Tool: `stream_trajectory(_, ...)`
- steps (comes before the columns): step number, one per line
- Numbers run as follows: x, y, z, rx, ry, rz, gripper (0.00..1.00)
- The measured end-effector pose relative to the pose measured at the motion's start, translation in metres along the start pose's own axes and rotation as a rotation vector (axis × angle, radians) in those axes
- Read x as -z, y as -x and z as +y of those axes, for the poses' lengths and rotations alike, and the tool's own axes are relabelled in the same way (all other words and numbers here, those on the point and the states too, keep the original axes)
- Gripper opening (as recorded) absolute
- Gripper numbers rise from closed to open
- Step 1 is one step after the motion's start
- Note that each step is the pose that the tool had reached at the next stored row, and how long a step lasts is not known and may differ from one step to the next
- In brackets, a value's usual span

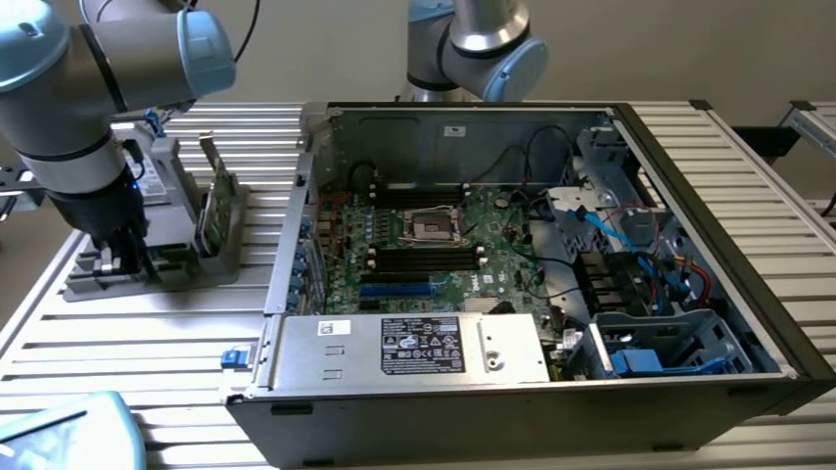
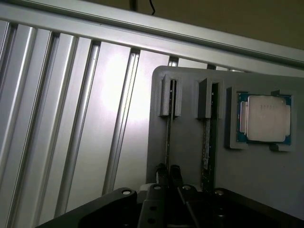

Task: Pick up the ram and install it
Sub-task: 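Pick up the ram and move it above insertion slot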

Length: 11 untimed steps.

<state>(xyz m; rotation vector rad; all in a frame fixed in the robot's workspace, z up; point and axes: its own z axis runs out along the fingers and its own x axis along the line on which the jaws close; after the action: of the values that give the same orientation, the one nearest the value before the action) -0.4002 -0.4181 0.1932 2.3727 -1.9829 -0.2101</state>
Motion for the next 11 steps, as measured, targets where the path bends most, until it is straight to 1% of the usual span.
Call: stream_trajectory(11, -0.0016, -0.0001, -0.0002, 0.000, 0.0002, -0.0001, 0.14)
